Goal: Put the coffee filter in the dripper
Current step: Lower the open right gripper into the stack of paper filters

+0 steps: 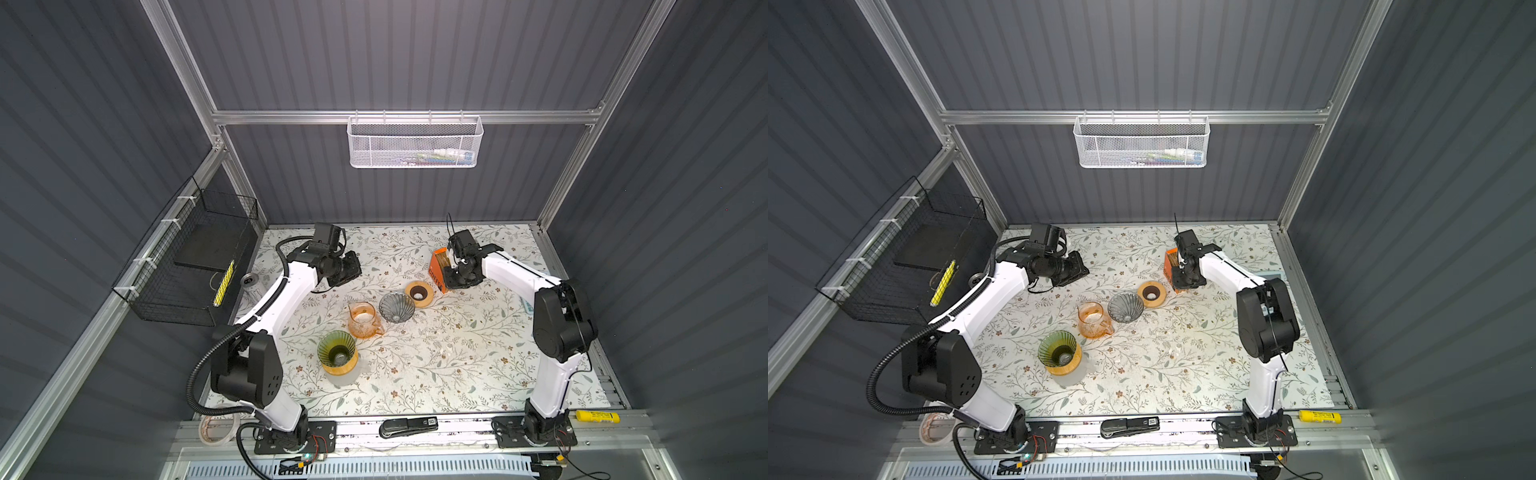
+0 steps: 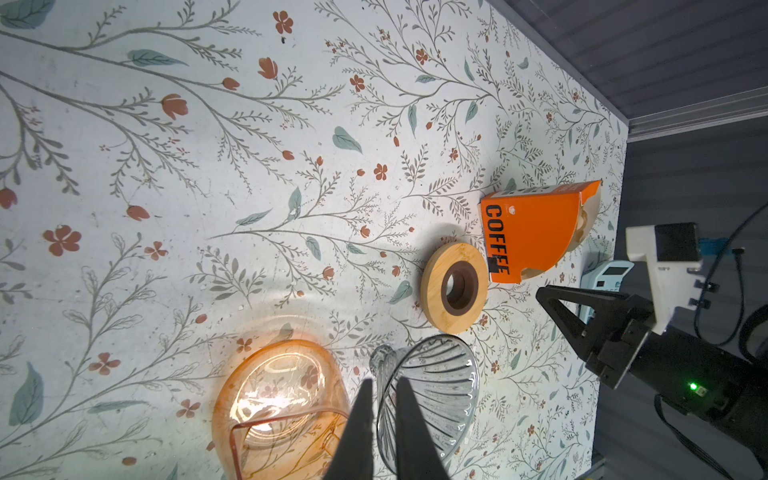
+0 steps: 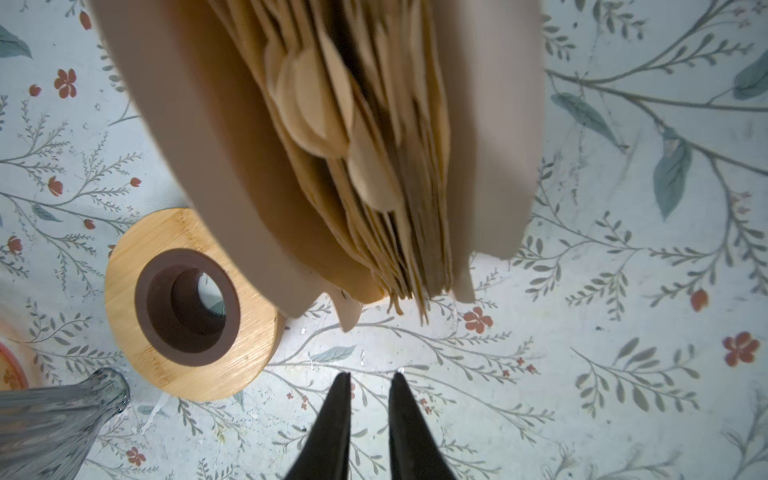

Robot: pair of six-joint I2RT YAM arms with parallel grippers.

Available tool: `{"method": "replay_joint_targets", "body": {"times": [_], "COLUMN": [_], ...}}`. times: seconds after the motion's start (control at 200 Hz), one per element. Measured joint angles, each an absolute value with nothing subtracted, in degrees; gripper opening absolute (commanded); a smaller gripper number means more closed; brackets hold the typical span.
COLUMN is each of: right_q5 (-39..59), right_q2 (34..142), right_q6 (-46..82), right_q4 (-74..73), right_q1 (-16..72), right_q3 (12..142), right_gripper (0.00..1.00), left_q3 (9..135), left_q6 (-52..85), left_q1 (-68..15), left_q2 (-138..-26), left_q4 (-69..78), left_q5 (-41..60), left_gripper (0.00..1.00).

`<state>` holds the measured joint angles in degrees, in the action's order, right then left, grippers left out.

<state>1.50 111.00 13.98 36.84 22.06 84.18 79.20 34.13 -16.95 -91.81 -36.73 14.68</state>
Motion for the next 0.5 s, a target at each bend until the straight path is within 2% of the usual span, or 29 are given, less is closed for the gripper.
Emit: {"method": "replay_joint_targets", "body": {"times": [0.5], "right_q5": [0.64], "right_q2": [115.04], "right_q6": [14.15], "right_q4": [36.84], "right_q1": [22.06], "right_q3": [86.56], "right_gripper": [0.19], "left_q3": [79.09], "left_q6": [34.3], "left_q1": [-16.95], "left_q2": [-91.59], "left_q4": [-36.77], "left_q5": [14.66], "left_gripper": [0.13]}}
